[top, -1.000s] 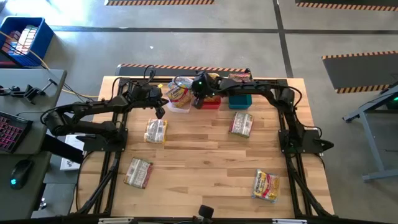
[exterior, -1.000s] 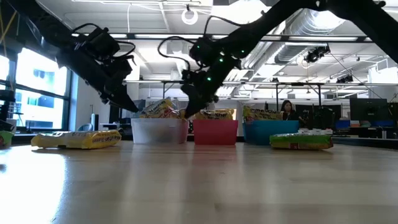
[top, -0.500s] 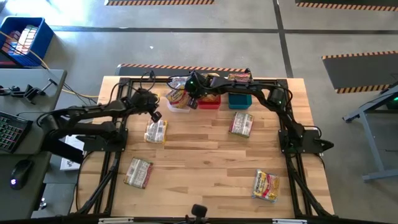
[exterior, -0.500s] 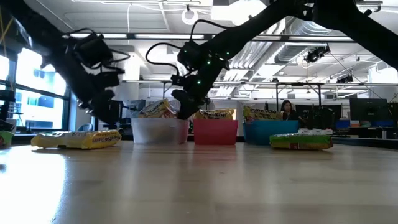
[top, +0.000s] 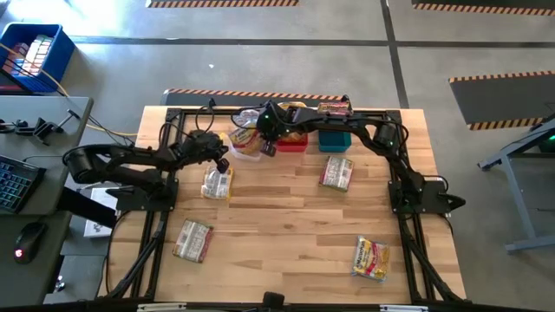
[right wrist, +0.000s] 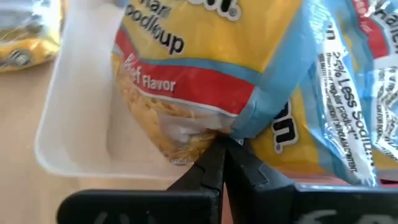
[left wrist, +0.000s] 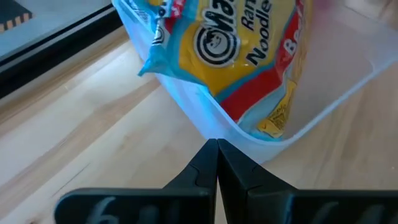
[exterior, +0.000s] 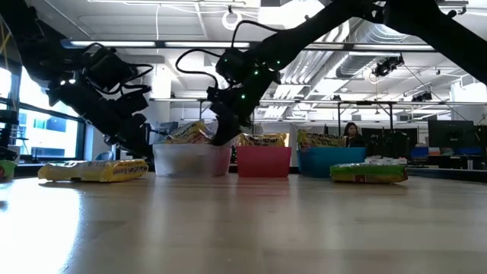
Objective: Sort Maruchan noodles
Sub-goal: Put the blue noodle pack into the transparent bin
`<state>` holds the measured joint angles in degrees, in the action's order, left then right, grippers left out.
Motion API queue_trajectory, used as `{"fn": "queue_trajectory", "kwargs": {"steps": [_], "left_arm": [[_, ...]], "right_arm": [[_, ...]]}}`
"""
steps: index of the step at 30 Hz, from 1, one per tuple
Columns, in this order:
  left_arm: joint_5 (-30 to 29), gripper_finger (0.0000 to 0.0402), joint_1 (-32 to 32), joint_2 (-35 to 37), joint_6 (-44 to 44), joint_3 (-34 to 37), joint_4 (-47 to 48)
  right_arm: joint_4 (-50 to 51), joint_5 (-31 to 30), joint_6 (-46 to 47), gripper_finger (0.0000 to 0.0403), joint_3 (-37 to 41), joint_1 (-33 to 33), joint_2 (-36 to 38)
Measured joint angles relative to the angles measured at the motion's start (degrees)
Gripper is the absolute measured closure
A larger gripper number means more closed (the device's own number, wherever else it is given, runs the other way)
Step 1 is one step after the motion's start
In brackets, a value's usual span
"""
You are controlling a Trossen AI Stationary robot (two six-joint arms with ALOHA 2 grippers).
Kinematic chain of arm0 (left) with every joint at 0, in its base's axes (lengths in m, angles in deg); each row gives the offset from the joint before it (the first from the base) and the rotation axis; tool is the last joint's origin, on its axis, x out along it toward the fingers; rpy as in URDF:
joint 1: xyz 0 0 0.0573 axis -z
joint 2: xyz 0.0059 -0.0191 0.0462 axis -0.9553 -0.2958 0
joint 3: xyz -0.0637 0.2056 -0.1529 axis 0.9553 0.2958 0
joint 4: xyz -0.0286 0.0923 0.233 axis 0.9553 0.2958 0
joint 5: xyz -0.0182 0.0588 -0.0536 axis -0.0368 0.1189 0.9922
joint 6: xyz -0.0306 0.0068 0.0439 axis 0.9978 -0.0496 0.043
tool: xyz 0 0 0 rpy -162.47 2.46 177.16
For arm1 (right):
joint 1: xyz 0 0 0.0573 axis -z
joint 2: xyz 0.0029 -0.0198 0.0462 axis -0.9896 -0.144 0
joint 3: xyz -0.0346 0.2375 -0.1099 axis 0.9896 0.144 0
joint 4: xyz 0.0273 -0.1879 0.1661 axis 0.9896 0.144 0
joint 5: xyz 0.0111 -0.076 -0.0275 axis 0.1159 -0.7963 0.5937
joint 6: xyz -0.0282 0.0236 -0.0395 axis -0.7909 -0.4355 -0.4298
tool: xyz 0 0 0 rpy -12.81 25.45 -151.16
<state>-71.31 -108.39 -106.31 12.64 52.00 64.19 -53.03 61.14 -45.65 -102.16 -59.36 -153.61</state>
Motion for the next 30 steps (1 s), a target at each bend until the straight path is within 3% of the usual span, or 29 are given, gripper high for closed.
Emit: {"fn": "queue_trajectory", "kwargs": {"steps": [5, 10, 18, 21, 30], "left_arm": [[0.00, 0.0401, 1.04, -1.32, 0.07, 0.00, -1.32], [-0.02, 0.0401, 1.74, -1.62, -0.09, -0.02, -3.19], [0.00, 0.0401, 2.91, -1.62, -0.48, -0.02, -4.42], [0.00, 0.0401, 3.40, -1.62, -0.55, -0.02, -5.09], [0.00, 0.0401, 4.60, -1.62, -1.21, -0.02, -6.38]], "right_arm": [[2.91, 0.06, -3.37, 0.0359, 0.02, -0.89, 2.63], [1.92, 0.37, -5.28, 0.0267, 0.02, -1.44, 6.12], [-10.99, 2.85, -9.98, 0.0133, 0.00, -1.28, 6.33], [-12.40, 4.42, -10.24, 0.0115, 0.00, -0.50, 5.56], [-12.03, 6.88, -11.67, 0.0112, 0.02, 1.63, 4.67]]}}
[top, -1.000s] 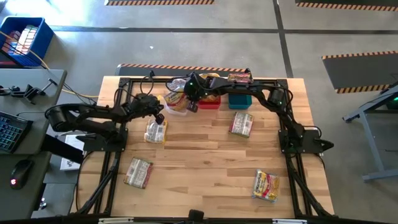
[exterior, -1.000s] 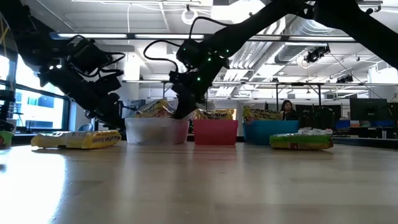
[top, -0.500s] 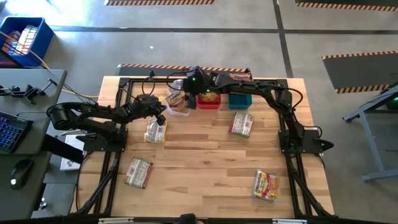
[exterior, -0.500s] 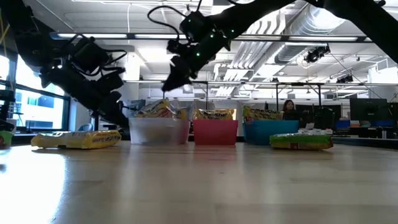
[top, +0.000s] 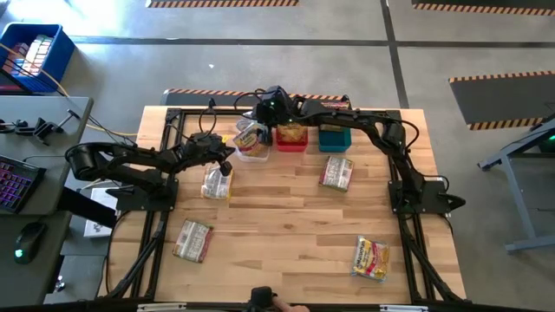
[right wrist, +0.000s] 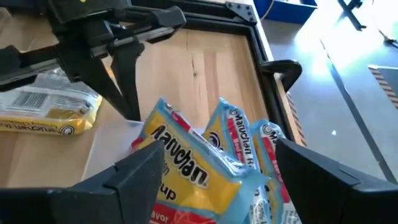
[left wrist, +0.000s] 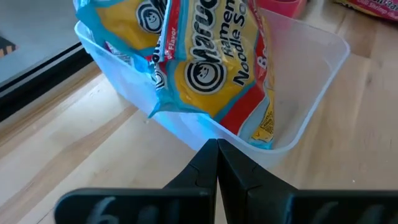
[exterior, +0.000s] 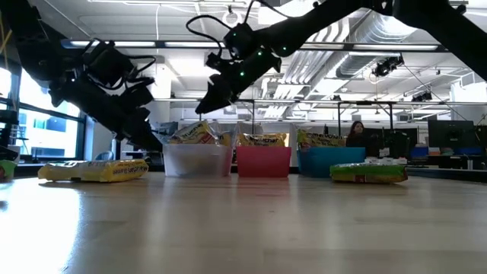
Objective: Sort Maruchan noodles
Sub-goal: Put the blue noodle pack into the transparent bin
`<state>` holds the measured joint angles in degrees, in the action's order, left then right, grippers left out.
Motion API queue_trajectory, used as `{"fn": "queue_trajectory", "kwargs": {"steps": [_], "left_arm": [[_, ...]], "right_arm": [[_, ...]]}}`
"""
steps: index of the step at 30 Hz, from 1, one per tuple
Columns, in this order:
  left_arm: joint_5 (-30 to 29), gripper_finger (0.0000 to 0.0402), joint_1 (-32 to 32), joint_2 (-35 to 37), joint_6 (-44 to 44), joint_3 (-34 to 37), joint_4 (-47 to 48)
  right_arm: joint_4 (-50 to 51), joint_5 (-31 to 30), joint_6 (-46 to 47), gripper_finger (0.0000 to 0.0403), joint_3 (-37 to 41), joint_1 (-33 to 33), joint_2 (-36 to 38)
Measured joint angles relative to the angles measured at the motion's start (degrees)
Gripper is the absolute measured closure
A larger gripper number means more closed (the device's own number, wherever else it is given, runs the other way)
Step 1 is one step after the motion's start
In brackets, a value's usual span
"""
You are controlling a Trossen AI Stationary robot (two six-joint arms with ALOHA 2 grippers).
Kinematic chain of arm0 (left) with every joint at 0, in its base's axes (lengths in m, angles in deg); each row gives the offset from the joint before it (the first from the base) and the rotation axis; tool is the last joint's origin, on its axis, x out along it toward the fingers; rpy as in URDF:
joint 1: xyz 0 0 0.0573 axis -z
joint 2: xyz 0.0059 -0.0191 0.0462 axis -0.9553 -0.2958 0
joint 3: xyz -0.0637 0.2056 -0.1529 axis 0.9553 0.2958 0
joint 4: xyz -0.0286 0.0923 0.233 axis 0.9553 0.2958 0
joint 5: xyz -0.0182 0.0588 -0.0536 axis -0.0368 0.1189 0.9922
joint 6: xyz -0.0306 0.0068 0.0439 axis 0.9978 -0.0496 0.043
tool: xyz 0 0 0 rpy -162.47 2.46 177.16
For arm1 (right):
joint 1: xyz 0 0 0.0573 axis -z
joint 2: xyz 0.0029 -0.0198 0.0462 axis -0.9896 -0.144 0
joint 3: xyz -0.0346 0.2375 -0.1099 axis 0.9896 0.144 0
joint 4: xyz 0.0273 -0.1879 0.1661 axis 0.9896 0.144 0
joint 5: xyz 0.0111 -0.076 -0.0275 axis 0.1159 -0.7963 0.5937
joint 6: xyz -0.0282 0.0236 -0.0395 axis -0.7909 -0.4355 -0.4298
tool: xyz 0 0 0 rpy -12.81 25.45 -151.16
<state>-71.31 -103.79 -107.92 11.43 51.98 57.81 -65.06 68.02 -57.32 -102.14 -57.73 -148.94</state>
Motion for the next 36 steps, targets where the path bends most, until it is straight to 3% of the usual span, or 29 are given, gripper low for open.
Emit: {"fn": "queue_trajectory", "kwargs": {"steps": [10, 17, 24, 36], "left_arm": [[-7.85, 0.0386, -0.16, 3.85, -1.29, 0.00, 2.84], [0.52, 0.0378, -2.73, 9.49, -0.38, 0.00, 5.75], [9.82, 0.0366, -8.67, 9.33, 3.86, -0.93, 7.55], [9.98, 0.0265, -10.26, 7.76, -0.96, -9.72, 19.17]], "right_arm": [[6.50, -0.37, 0.62, 0.0112, 0.00, 0.23, 1.41], [9.60, -0.22, 1.52, 0.0149, 0.00, 0.85, 3.54], [10.94, -0.15, 1.71, 0.0187, -0.07, 0.85, 3.78], [13.13, -0.15, 1.74, 0.0192, -0.07, 0.83, 3.76]]}}
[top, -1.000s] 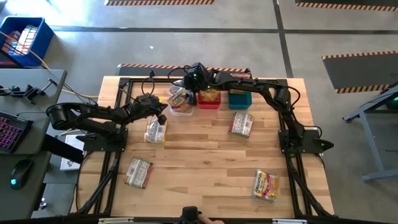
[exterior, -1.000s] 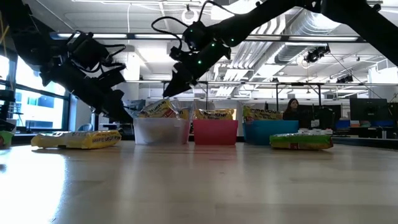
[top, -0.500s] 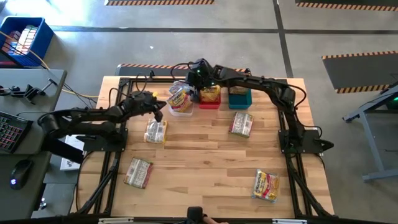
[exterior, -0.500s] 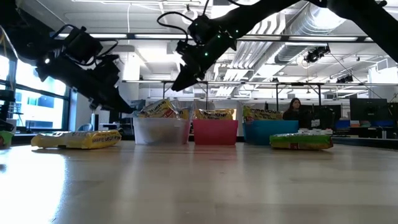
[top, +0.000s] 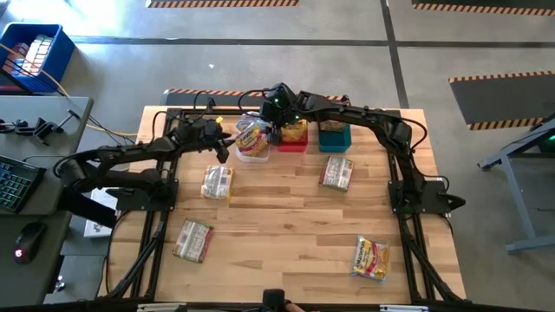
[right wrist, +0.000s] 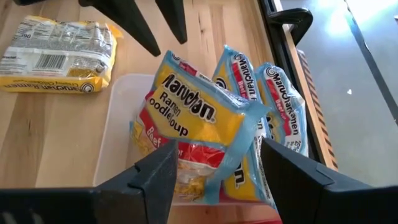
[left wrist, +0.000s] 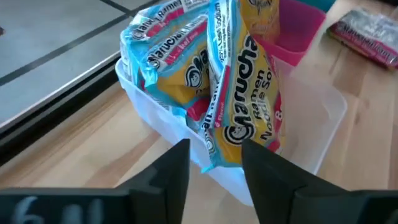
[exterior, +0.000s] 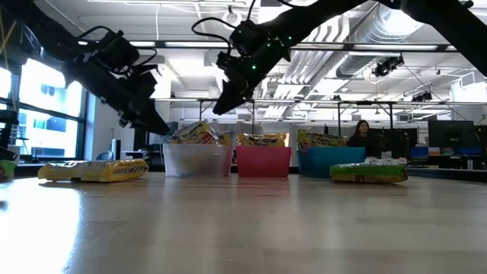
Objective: Sort Maruchan noodles
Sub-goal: Put the blue noodle pack into the transparent bin
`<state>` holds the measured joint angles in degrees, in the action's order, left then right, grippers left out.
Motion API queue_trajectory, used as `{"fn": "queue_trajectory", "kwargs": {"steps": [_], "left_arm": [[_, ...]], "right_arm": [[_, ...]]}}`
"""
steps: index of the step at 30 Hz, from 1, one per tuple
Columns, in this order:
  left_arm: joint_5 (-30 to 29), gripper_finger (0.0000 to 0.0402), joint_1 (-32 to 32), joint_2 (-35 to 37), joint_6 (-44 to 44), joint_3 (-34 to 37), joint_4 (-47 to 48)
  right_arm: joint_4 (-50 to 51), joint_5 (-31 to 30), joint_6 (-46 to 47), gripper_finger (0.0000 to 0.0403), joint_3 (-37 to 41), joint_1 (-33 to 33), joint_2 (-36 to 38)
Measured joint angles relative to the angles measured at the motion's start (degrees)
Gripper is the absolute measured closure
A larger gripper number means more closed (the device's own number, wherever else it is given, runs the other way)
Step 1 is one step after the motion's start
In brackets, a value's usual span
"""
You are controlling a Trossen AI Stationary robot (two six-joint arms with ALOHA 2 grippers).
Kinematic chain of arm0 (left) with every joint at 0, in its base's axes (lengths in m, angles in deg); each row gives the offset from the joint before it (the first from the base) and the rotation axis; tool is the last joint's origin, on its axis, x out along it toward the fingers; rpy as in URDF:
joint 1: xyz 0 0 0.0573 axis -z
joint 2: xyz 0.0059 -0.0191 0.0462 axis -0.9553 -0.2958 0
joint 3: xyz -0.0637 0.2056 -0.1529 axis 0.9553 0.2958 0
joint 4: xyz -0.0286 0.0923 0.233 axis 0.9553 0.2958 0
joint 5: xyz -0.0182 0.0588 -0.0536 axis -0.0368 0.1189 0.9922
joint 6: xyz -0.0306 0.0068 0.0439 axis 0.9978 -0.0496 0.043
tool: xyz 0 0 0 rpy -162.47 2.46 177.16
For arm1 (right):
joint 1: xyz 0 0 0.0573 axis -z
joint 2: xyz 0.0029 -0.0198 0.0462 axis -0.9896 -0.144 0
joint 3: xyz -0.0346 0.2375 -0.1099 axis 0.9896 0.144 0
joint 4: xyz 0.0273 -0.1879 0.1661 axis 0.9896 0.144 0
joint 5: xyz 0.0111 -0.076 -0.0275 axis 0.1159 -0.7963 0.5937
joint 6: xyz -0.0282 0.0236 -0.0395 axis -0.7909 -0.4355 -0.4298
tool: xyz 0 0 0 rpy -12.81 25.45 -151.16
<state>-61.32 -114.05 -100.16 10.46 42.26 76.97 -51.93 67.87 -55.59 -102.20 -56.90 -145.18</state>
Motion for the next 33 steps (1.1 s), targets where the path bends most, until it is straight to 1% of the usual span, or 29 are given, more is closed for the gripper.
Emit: {"fn": "queue_trajectory", "kwargs": {"steps": [4, 9, 11, 13, 15, 19, 20, 25, 31, 33], "left_arm": [[-0.01, 0.0251, 0.02, -3.42, -0.41, -1.55, 0.61], [0.90, 0.0253, 0.02, -8.02, -4.39, -3.59, 0.70], [2.77, 0.0265, 0.02, -9.23, -6.01, -4.18, 0.71], [3.25, 0.0285, 0.02, -9.79, -7.12, -4.63, 0.53], [3.29, 0.0313, 0.02, -9.84, -8.85, -4.69, 0.30], [3.30, 0.0382, 0.02, -9.84, -11.50, -4.69, -0.68], [3.25, 0.0391, 0.06, -9.84, -12.14, -4.69, -1.04], [2.39, 0.0395, 0.58, -9.84, -16.36, -4.69, -4.04], [-4.67, 0.0400, 2.15, -9.84, -22.80, -4.69, -8.45], [-5.69, 0.0401, 2.49, -9.84, -25.02, -4.69, -9.67]], "right_arm": [[0.43, 0.00, -0.01, 0.0192, 0.00, 0.00, -0.02], [1.63, 0.02, -0.02, 0.0192, 0.00, 0.00, -0.04], [1.99, -0.07, 0.00, 0.0192, 0.00, 0.00, -0.07], [2.39, -0.20, -0.02, 0.0192, 0.00, 0.00, -0.07], [2.58, -0.24, -0.02, 0.0192, 0.00, 0.07, -0.07], [2.62, -0.24, -0.04, 0.0192, 0.00, 0.11, -0.07], [2.64, -0.24, -0.15, 0.0192, 0.00, 0.11, -0.07], [4.00, -0.29, -1.45, 0.0192, 0.00, 0.11, -0.07], [5.65, -0.46, -1.55, 0.0192, 0.00, 0.20, -0.09], [6.00, -0.44, -1.55, 0.0192, 0.00, 0.20, -0.09]]}}
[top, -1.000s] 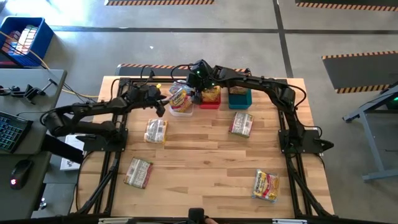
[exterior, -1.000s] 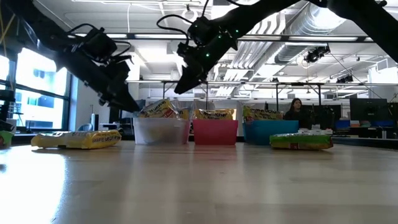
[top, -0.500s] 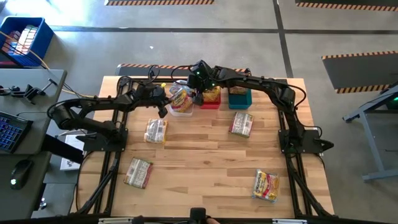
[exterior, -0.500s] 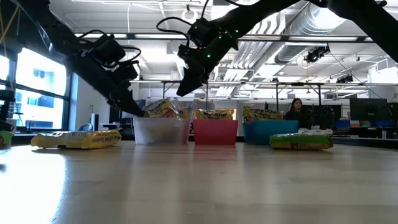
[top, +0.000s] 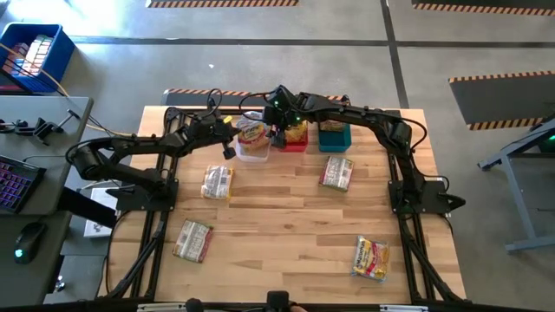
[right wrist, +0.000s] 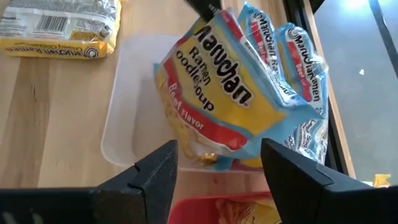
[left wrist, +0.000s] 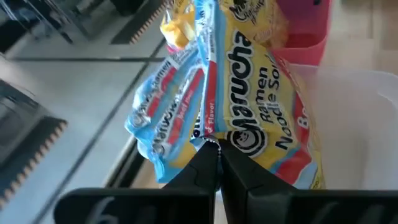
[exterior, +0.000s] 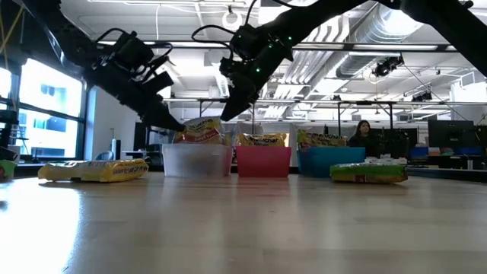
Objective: Sort Maruchan noodles
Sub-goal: Put the blue noodle pack into the transparent bin
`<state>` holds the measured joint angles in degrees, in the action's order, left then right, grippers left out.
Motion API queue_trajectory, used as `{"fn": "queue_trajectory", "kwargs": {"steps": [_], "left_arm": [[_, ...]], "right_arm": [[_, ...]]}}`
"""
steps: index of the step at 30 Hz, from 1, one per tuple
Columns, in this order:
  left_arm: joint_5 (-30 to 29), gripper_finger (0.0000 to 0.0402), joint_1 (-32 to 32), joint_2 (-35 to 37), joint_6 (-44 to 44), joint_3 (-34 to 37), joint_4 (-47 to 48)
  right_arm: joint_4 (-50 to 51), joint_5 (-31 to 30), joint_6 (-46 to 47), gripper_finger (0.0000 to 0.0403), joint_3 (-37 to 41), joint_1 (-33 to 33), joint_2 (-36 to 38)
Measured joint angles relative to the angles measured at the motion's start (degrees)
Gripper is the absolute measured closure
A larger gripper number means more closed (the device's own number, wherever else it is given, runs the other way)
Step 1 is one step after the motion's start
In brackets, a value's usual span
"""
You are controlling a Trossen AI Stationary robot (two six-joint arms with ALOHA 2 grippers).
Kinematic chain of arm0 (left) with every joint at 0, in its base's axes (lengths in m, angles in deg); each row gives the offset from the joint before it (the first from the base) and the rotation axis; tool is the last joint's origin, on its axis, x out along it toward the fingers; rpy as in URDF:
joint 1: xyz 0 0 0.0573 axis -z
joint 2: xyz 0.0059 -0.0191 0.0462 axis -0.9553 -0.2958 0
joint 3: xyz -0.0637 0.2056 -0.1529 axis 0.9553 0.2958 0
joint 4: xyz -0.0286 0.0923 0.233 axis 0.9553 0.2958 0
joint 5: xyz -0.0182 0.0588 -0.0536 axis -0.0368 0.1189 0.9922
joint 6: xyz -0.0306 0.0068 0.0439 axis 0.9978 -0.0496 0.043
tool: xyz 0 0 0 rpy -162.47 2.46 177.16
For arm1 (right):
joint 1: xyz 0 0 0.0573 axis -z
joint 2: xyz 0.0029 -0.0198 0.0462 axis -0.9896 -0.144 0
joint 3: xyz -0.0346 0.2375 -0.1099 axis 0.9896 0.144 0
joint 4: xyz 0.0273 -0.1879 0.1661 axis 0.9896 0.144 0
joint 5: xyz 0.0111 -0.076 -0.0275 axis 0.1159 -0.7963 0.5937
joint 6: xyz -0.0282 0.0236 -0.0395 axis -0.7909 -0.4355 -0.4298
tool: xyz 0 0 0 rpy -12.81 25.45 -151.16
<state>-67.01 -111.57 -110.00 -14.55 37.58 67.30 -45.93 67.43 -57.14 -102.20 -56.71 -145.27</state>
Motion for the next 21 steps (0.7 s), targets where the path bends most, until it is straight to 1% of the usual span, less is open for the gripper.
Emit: {"fn": "queue_trajectory", "kwargs": {"steps": [3, 8, 10, 13, 16, 20, 21], "left_arm": [[-1.29, 0.0401, 0.54, 0.00, -2.37, 0.00, -1.01], [-3.38, 0.0401, 1.08, 0.00, -4.26, 0.00, -3.80], [-3.49, 0.0401, 1.08, 0.00, -4.35, 0.00, -4.59], [-3.51, 0.0401, 1.08, 0.02, -4.33, 0.00, -4.58], [-3.51, 0.0401, 1.18, 0.02, -4.33, 0.01, -4.14], [-3.51, 0.0401, 1.75, -0.06, -4.33, 0.02, -4.15], [-3.51, 0.0402, 1.75, -0.07, -4.33, 0.02, -4.19]], "right_arm": [[0.30, 0.63, 0.00, 0.0192, 0.00, -0.17, 0.00], [0.82, 7.41, -0.26, 0.0197, 0.01, -0.51, -0.01], [-1.29, 8.06, -0.46, 0.0210, 0.41, -1.05, -0.41], [-6.78, 6.81, -1.00, 0.0246, 3.17, -1.89, -0.55], [-13.58, 6.78, -1.39, 0.0300, 6.44, -2.36, -0.55], [-16.44, 5.33, 0.35, 0.0379, 8.31, -2.31, -0.63], [-16.07, 4.63, 0.52, 0.0391, 8.44, -2.32, -0.63]]}}
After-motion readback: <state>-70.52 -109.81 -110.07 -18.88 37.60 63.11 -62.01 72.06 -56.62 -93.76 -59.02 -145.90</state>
